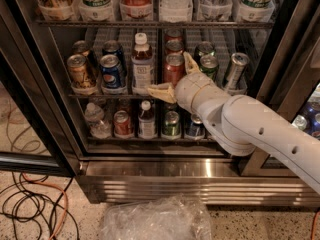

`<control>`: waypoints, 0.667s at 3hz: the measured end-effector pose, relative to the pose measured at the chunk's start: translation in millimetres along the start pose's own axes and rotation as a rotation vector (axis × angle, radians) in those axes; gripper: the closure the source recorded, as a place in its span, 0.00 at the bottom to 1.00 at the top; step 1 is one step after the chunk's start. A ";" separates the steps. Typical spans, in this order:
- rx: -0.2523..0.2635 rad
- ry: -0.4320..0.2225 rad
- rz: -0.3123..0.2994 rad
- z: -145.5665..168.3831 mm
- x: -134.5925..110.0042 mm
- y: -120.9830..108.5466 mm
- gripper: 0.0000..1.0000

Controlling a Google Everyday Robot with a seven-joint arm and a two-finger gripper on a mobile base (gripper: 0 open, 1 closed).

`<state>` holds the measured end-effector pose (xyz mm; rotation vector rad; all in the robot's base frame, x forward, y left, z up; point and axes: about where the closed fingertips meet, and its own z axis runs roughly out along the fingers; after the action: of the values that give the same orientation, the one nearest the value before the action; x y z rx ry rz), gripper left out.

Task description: Pick coke can from middle shelf of fridge

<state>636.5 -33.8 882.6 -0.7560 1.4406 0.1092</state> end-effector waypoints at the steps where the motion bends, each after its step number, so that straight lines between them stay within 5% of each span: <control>1: 0.008 -0.005 0.008 8.6 2.8 -1.3 0.14; 2: 0.031 0.009 -0.014 17.2 12.0 -11.5 0.09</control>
Offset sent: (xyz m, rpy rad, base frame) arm 0.0403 -0.0179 -0.0165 -0.0429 -0.0191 -0.0692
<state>658.8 -38.0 875.3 -0.7425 1.4419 0.0726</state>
